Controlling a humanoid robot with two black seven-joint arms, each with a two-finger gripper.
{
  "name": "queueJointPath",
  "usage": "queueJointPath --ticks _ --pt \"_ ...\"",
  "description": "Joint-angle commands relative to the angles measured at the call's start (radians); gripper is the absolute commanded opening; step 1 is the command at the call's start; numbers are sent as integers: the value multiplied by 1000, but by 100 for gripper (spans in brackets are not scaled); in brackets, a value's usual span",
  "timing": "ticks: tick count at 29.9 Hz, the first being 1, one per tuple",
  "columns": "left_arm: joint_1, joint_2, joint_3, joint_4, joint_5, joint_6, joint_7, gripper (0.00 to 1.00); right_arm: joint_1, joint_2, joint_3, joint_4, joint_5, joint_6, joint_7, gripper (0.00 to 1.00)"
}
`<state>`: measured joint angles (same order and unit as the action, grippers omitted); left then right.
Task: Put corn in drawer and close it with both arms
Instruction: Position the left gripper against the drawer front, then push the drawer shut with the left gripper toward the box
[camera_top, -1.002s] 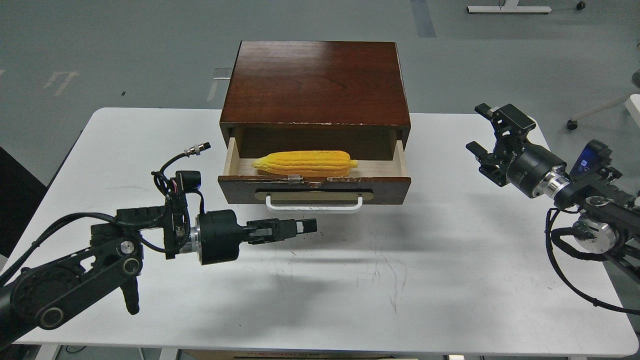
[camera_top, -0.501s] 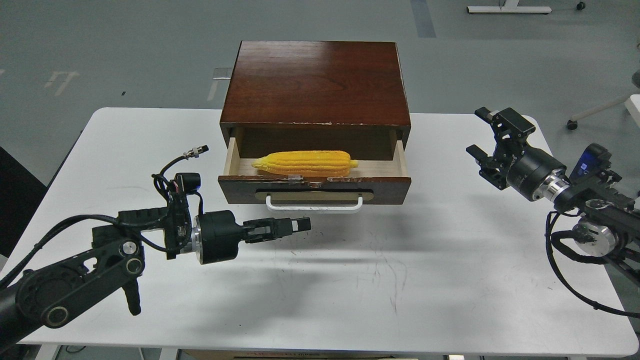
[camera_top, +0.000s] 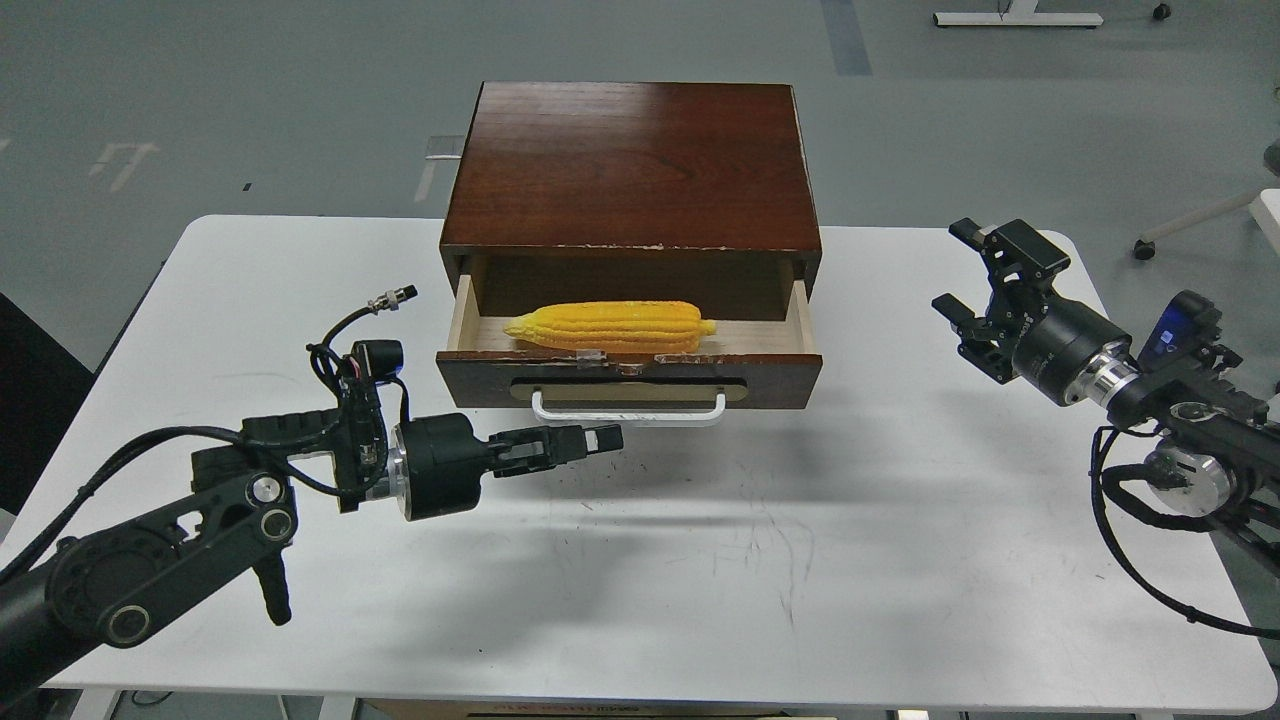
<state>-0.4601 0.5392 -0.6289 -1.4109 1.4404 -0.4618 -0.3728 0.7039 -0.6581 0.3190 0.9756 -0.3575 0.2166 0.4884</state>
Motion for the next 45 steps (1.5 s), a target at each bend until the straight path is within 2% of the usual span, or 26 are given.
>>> queueJointPath --ticks 1,25,45 --pt "-3 -1 -2 9 0 2 0 0 -1 0 0 0 0 0 0 97" --pt "-37 -8 -6 82 -2 48 -9 0 -18 0 0 0 0 0 0 97" --pt "-80 -38 -6 156 -8 49 -11 0 -32 0 0 0 0 0 0 100"
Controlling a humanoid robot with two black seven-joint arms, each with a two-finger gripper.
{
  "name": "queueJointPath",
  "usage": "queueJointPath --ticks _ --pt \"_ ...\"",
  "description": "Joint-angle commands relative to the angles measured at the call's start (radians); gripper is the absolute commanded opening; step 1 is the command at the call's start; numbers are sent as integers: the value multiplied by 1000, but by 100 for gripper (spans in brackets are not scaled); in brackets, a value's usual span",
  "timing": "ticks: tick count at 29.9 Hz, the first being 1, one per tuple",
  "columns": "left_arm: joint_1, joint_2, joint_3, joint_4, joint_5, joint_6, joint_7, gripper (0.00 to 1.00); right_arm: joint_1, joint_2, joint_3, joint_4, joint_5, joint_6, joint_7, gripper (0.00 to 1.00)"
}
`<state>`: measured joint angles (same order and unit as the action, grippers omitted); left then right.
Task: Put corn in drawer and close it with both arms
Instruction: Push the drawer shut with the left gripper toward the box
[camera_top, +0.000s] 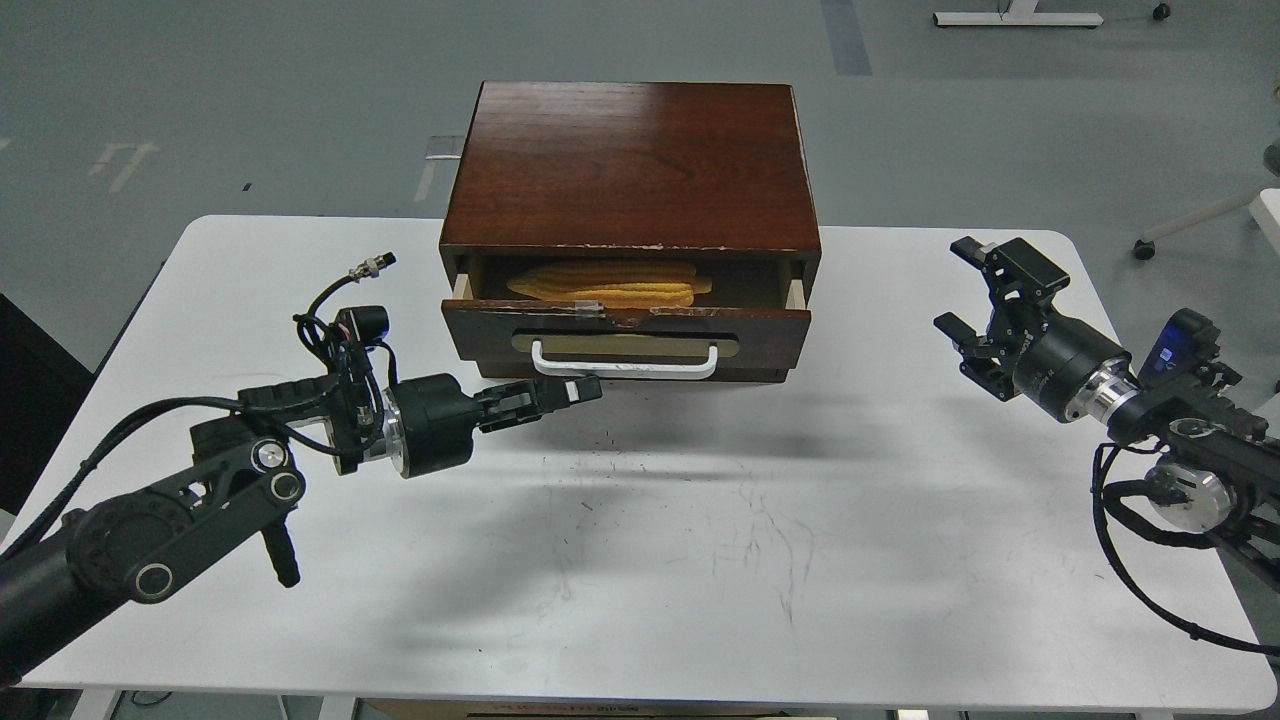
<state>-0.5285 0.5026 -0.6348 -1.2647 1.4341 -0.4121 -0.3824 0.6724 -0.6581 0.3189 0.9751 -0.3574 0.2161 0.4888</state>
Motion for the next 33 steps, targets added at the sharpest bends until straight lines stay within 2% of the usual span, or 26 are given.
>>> queueJointPath --ticks 1,21,33 --pt "-13 -1 0 15 -6 -1 -1 0 -2 0 0 0 0 0 0 100" --pt "-71 -73 -2 151 -32 1 -4 0 -14 -2 0 -1 0 0 0 100" --pt "-94 -73 0 179 -72 21 -4 0 -21 -3 0 -1 0 0 0 100"
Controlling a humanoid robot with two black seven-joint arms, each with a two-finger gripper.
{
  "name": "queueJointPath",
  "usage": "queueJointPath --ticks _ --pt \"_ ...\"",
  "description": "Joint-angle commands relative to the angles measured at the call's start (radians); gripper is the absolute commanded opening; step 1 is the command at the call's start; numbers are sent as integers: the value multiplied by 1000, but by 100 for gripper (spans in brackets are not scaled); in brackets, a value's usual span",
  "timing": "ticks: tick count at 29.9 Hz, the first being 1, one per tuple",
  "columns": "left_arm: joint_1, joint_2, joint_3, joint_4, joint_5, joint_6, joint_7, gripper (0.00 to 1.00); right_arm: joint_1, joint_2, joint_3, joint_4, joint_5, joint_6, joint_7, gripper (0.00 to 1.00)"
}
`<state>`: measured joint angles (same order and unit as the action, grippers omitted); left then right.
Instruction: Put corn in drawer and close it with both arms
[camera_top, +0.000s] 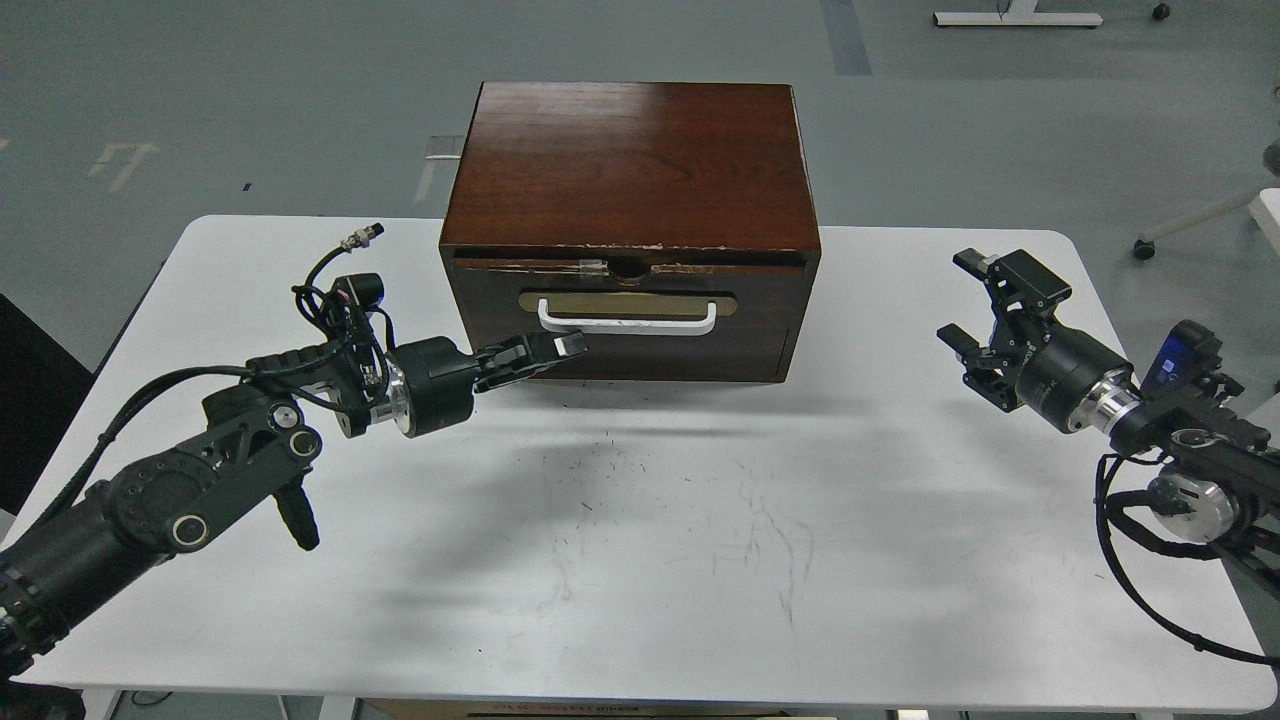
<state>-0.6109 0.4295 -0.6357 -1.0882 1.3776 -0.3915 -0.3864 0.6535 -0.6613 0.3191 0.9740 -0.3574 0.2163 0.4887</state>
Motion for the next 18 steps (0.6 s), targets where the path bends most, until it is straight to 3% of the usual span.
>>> queueJointPath --ticks 1,18 --pt "-12 0 1 4 -15 0 0 0 -2 0 0 0 0 0 0 100" --pt "-21 0 2 16 -17 0 0 0 -3 -4 0 2 0 0 0 100"
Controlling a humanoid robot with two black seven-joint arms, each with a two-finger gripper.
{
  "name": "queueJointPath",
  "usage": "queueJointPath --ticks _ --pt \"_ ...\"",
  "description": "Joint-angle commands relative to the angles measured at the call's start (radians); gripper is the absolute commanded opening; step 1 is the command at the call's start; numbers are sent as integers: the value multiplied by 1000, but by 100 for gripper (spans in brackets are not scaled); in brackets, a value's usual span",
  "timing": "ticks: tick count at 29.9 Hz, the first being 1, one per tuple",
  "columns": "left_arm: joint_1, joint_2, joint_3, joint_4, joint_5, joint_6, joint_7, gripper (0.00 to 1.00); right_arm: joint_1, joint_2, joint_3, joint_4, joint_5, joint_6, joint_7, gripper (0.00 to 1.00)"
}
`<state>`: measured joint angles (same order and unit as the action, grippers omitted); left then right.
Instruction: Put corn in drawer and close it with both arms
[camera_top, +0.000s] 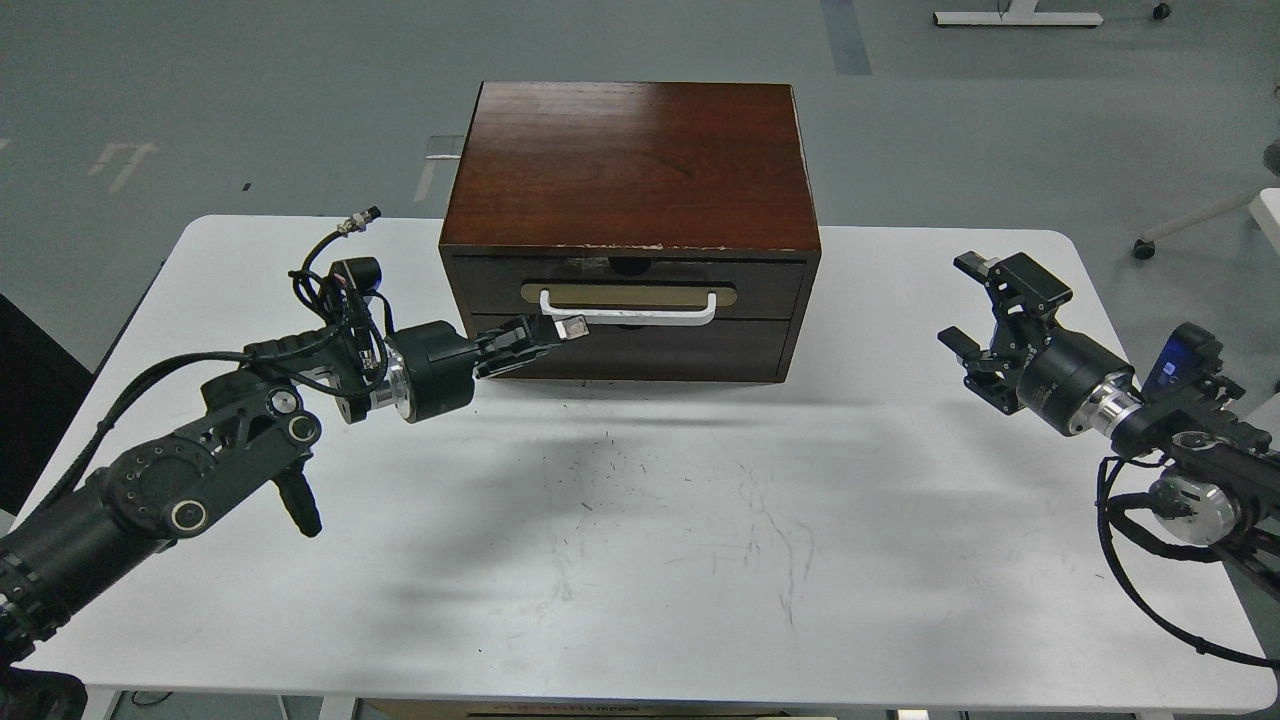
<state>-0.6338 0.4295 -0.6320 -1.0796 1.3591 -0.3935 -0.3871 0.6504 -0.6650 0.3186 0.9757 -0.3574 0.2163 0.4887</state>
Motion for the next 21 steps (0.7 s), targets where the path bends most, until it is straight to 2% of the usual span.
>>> queueJointPath --ticks 1,6,9,12,16,18,19,20,21 --pt "2 0 -2 10 2 2 0 0 0 -1 -1 0 0 0 0 100" --pt "-4 2 11 4 -8 -14 -3 0 0 -1 0 0 0 0 0 100" --pt "3 32 17 -32 -49 -88 -16 0 0 -1 -1 0 0 0 0 100" --pt "13 75 18 -78 -60 -95 -29 0 0 -1 -1 0 0 0 0 100" --pt "37 165 12 -196 -93 -95 -87 0 0 -1 0 0 0 0 0 100" --pt "39 192 11 -226 -145 -95 -102 1 0 -1 0 0 0 0 0 100" --pt "43 221 8 -253 -213 -95 -102 24 0 -1 0 0 0 0 0 100" --pt "45 236 8 -266 -251 -95 -102 40 0 -1 0 0 0 0 0 100" --pt "45 262 5 -287 -338 -95 -102 82 0 -1 0 0 0 0 0 100"
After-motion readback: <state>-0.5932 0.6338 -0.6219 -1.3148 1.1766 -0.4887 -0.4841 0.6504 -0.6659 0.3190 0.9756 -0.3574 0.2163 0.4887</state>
